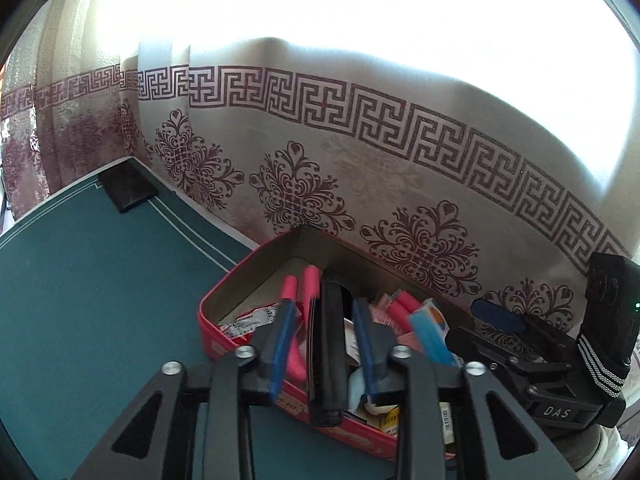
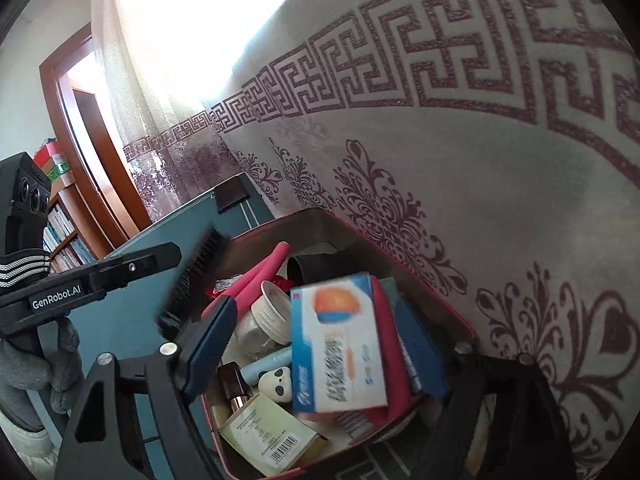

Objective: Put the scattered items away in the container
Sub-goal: 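Open both grippers to drop the comb and medicine box into the box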

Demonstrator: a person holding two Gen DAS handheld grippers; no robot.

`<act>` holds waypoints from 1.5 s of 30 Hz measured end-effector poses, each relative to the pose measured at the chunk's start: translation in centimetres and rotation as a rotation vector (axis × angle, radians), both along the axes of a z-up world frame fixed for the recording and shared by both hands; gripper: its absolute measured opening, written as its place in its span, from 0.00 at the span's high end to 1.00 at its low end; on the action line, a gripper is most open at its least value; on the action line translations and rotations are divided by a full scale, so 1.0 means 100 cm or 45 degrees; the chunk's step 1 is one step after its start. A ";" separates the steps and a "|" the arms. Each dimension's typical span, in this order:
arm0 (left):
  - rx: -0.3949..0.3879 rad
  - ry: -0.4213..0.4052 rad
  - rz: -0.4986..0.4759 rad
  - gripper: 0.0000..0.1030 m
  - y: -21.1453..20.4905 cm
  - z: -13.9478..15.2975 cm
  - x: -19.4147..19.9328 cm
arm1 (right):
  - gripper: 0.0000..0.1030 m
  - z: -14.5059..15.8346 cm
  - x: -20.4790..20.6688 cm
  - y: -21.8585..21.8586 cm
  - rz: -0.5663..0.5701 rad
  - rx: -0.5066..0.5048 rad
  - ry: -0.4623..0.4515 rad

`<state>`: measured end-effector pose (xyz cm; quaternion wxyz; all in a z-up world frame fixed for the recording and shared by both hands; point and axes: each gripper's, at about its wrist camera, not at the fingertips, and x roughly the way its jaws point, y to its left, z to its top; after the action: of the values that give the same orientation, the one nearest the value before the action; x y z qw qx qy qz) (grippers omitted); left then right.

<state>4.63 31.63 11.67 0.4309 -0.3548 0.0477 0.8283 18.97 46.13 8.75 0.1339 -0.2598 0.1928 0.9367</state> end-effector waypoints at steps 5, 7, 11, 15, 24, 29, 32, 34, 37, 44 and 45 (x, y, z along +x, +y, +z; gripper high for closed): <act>-0.036 0.015 0.050 0.42 -0.004 -0.006 0.002 | 0.18 0.000 0.011 0.000 0.002 0.020 -0.013; -0.047 0.034 0.088 0.24 -0.011 -0.006 0.003 | 0.17 -0.003 0.013 -0.003 0.009 0.008 -0.034; -0.019 0.045 0.136 0.21 -0.028 -0.006 0.007 | 0.16 -0.008 0.017 -0.011 -0.005 -0.011 -0.088; 0.001 0.052 0.235 0.08 -0.047 -0.006 0.012 | 0.12 -0.007 0.031 -0.020 -0.010 -0.034 -0.129; 0.063 0.233 0.407 0.01 -0.069 0.021 0.043 | 0.00 0.000 0.049 -0.055 -0.016 0.059 -0.257; 0.096 0.344 0.468 0.00 -0.075 0.036 0.067 | 0.00 0.008 0.062 -0.073 -0.031 0.159 -0.281; 0.127 0.328 0.426 0.00 -0.075 0.039 0.077 | 0.00 0.013 0.070 -0.076 -0.044 0.179 -0.264; 0.147 0.274 0.390 0.00 -0.073 0.039 0.079 | 0.00 0.014 0.073 -0.078 -0.039 0.176 -0.271; 0.142 0.248 0.358 0.00 -0.068 0.037 0.083 | 0.00 0.014 0.075 -0.081 -0.027 0.181 -0.282; 0.050 0.273 0.298 0.00 -0.050 0.032 0.092 | 0.00 0.008 0.074 -0.083 -0.018 0.195 -0.304; 0.041 0.263 0.284 0.00 -0.047 0.030 0.092 | 0.00 0.006 0.074 -0.080 -0.021 0.185 -0.308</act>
<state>13.85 26.96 14.65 0.3348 -0.2639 0.0386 0.9037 26.35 38.11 9.34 0.1824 -0.3587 0.1091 0.9089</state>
